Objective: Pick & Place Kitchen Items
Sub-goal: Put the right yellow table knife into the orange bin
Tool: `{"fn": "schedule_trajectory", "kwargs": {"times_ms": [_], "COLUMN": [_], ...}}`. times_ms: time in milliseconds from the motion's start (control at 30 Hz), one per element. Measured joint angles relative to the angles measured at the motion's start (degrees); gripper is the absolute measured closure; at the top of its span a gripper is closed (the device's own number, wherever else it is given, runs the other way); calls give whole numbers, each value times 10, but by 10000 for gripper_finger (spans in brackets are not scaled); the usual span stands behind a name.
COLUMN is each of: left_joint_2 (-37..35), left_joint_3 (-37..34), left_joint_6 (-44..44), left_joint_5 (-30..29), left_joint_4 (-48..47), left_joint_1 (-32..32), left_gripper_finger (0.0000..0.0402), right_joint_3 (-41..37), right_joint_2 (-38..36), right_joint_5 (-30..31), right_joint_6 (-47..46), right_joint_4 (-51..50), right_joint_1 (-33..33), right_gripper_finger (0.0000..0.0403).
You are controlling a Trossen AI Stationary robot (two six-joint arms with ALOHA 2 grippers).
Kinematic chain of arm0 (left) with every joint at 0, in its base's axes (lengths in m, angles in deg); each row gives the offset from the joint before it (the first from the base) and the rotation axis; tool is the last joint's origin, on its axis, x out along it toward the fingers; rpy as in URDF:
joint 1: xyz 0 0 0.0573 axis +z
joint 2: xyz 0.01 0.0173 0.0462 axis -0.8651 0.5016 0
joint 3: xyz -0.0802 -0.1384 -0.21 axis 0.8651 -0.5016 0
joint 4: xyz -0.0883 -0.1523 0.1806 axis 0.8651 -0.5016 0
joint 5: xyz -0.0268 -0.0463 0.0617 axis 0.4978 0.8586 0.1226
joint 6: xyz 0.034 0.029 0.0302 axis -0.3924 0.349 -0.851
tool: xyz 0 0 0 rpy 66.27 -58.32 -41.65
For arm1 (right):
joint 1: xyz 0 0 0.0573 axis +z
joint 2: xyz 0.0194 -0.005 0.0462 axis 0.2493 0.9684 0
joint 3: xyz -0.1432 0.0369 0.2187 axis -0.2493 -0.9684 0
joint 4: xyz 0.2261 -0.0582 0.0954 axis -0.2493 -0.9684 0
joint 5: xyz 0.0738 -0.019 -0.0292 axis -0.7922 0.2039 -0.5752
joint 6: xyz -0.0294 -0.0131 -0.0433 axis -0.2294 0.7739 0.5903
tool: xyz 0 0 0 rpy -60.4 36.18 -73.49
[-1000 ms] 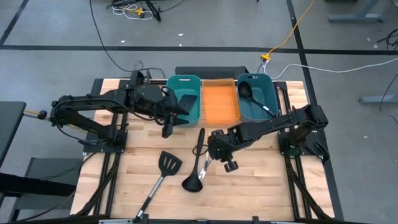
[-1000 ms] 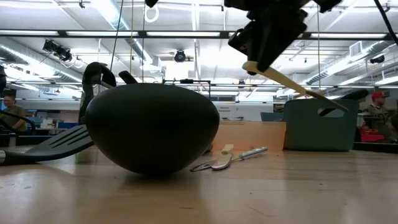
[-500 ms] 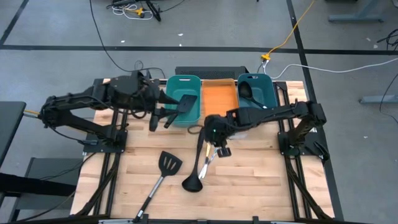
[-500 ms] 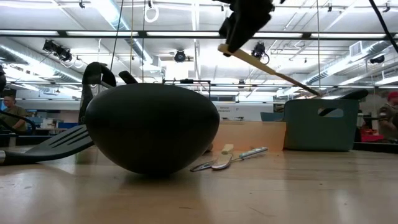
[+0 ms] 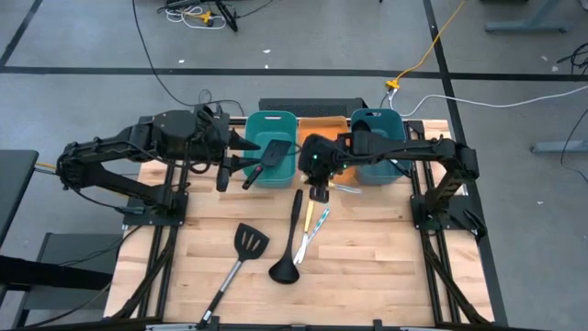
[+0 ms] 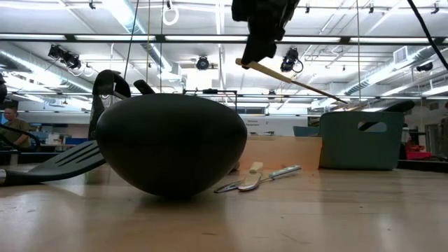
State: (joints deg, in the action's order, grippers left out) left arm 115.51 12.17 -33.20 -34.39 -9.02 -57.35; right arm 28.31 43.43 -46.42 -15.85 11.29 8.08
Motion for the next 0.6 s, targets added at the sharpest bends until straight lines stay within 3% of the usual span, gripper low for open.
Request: {"fn": "schedule_trajectory", "kwargs": {"times_ms": [600], "left_joint_2": [0], "left_joint_3": [0], "left_joint_6": [-15], "left_joint_5": [-18], "left_joint_4": [0], "left_joint_1": [0], "left_gripper_finger": [235], "right_joint_3": [0], "right_joint_2": [0], "right_joint_5": [-27], "right_joint_6": [-125], "right_joint_4": [5], "right_joint_1": [-147], "right_gripper_finger": [305]}}
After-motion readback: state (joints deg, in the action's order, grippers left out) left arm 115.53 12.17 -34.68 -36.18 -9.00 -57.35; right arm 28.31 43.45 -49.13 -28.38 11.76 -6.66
